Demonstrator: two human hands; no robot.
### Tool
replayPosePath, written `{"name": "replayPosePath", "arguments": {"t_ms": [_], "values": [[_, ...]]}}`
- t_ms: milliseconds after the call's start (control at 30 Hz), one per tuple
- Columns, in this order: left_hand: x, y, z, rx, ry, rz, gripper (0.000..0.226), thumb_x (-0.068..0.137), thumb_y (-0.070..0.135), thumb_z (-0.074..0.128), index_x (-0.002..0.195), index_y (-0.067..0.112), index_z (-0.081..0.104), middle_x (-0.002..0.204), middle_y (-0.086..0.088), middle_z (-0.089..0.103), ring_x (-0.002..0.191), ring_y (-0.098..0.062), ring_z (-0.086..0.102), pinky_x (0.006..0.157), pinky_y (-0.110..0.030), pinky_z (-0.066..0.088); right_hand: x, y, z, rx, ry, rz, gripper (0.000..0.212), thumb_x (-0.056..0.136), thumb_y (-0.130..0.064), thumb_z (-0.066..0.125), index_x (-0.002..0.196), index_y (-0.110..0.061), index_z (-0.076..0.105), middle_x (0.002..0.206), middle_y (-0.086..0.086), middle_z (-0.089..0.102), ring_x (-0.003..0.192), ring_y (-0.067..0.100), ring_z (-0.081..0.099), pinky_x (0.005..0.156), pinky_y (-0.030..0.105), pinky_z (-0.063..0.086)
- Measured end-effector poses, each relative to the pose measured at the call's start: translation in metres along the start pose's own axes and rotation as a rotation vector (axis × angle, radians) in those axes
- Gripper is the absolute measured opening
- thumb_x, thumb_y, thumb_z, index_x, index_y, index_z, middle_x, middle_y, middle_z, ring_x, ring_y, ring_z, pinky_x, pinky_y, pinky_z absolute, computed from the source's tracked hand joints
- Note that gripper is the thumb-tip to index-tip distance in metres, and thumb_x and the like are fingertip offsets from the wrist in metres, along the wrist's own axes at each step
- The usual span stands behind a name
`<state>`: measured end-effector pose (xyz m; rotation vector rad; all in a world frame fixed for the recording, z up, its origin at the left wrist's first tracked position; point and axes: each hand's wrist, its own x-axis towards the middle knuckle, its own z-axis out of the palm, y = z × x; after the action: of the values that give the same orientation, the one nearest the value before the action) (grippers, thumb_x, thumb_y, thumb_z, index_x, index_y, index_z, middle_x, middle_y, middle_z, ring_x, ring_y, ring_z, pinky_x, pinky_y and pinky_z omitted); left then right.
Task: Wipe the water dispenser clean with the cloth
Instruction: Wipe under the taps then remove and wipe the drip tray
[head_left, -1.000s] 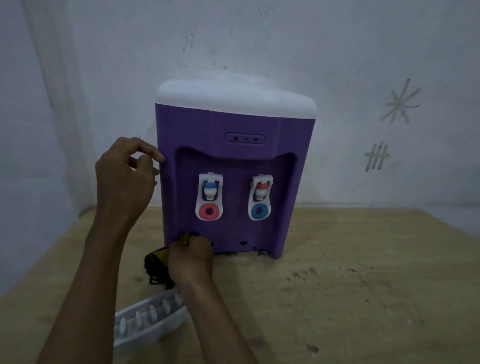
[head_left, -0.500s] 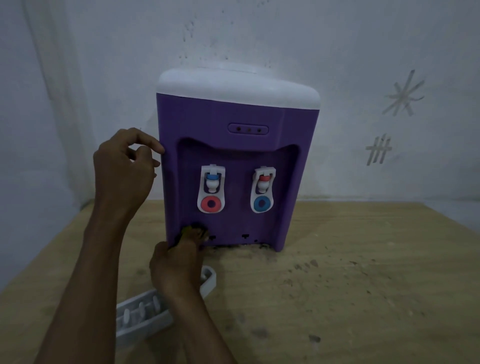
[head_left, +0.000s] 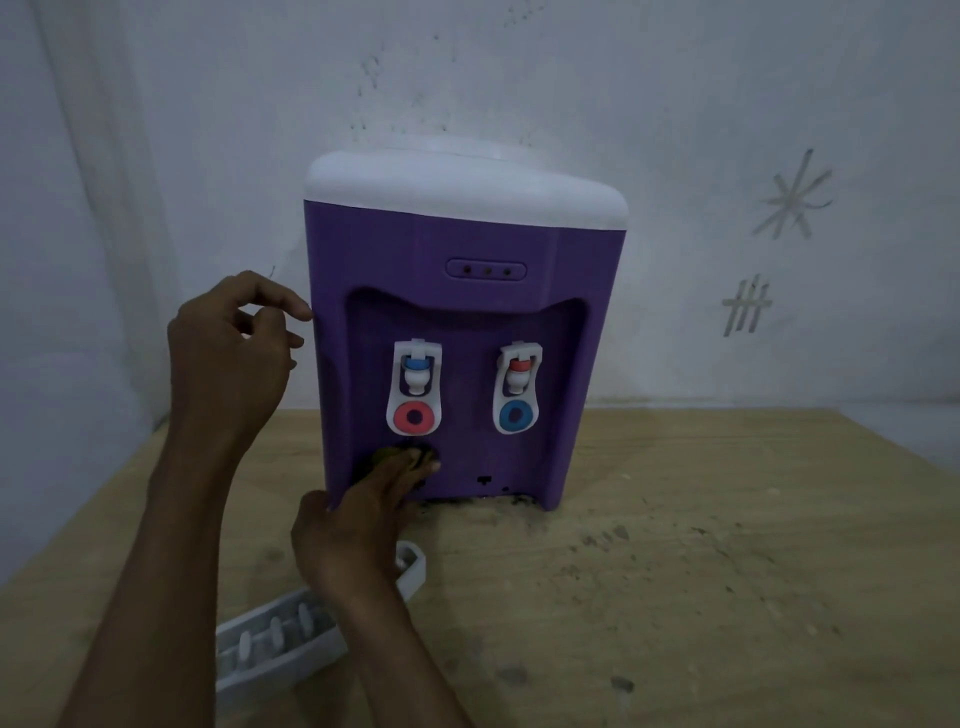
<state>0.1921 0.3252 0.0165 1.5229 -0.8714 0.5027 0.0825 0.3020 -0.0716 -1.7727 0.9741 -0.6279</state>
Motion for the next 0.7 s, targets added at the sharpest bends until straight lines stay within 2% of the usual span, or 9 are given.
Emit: {"name": "replayPosePath", "arguments": {"t_ms": [100,167,267,367,400,500,567,633,700], "values": [[-0.001,0.002,-0.002,-0.001,0.010,0.006,0.027,0.102,0.002,0.045,0.097,0.013,0.069,0.108,-0.005,0.073,0.076,-0.015,0.071,0.061,-0.024,0.059,0.005,-0.013,-0.006,0.074,-0.028,0.107,0.094,0.106,-0.028,0.049,0.157,-0.003,-0.026,0.162,0.015,-0.039,0.159,0.028,-0.005,0.119,0.026,0.021],[-0.001,0.002,-0.002,-0.007,0.011,0.004,0.027,0.102,0.002,0.046,0.096,0.013,0.069,0.110,-0.005,0.073,0.076,-0.015,0.071,0.060,-0.023,0.059,0.002,-0.011,-0.003,0.044,-0.003,0.032,0.097,0.104,-0.030,0.052,0.159,-0.010,-0.025,0.162,0.008,-0.042,0.158,0.030,-0.002,0.121,0.030,0.023],[-0.001,0.002,-0.002,-0.011,0.010,0.010,0.027,0.102,0.001,0.046,0.096,0.013,0.069,0.111,-0.005,0.072,0.075,-0.012,0.071,0.059,-0.019,0.058,-0.006,0.004,0.005,-0.224,0.063,-0.176,0.094,0.101,-0.028,0.051,0.161,-0.028,-0.021,0.161,-0.012,-0.040,0.149,0.030,0.007,0.119,0.040,0.030],[0.000,0.001,0.000,-0.017,0.004,0.021,0.026,0.102,0.001,0.045,0.099,0.009,0.069,0.111,-0.008,0.072,0.076,-0.015,0.070,0.062,-0.022,0.059,0.000,0.014,0.005,-0.288,0.159,-0.255,0.088,0.104,-0.026,0.047,0.160,-0.034,-0.021,0.165,-0.013,-0.031,0.139,0.026,0.019,0.113,0.041,0.036],[0.000,0.000,0.001,-0.024,0.001,0.024,0.025,0.102,0.001,0.045,0.100,0.008,0.070,0.110,-0.009,0.073,0.077,-0.016,0.071,0.063,-0.023,0.059,0.003,0.014,0.003,-0.278,0.188,-0.246,0.088,0.104,-0.026,0.048,0.160,-0.033,-0.020,0.165,-0.012,-0.032,0.138,0.024,0.022,0.114,0.039,0.037],[0.000,-0.006,-0.001,-0.028,-0.004,0.022,0.026,0.102,0.001,0.045,0.099,0.009,0.069,0.109,-0.007,0.072,0.080,-0.017,0.071,0.064,-0.023,0.060,0.008,0.012,-0.002,-0.145,0.251,-0.146,0.095,0.102,-0.026,0.051,0.160,-0.026,-0.025,0.154,-0.012,-0.052,0.138,0.023,0.023,0.114,0.035,0.037],[0.002,-0.012,0.000,-0.041,-0.010,0.001,0.027,0.103,0.004,0.044,0.099,0.014,0.068,0.110,-0.006,0.072,0.081,-0.018,0.071,0.062,-0.020,0.059,0.007,0.010,-0.005,-0.119,0.261,-0.138,0.098,0.099,-0.021,0.052,0.160,-0.026,-0.026,0.151,-0.014,-0.055,0.138,0.024,0.022,0.112,0.035,0.039],[0.005,-0.018,0.002,-0.042,-0.019,-0.017,0.030,0.103,0.006,0.042,0.097,0.021,0.069,0.111,-0.005,0.072,0.082,-0.018,0.071,0.057,-0.019,0.058,0.007,0.016,-0.005,-0.200,0.241,-0.252,0.096,0.095,-0.020,0.051,0.162,-0.028,-0.018,0.161,-0.014,-0.041,0.134,0.025,0.024,0.113,0.040,0.039],[0.006,-0.020,0.004,-0.042,-0.030,-0.020,0.034,0.103,0.008,0.042,0.091,0.028,0.067,0.108,-0.004,0.072,0.082,-0.017,0.071,0.058,-0.028,0.058,0.012,0.030,-0.007,-0.349,0.199,-0.356,0.084,0.097,-0.027,0.047,0.163,-0.030,-0.004,0.168,-0.012,-0.015,0.131,0.025,0.025,0.113,0.045,0.038]]}}
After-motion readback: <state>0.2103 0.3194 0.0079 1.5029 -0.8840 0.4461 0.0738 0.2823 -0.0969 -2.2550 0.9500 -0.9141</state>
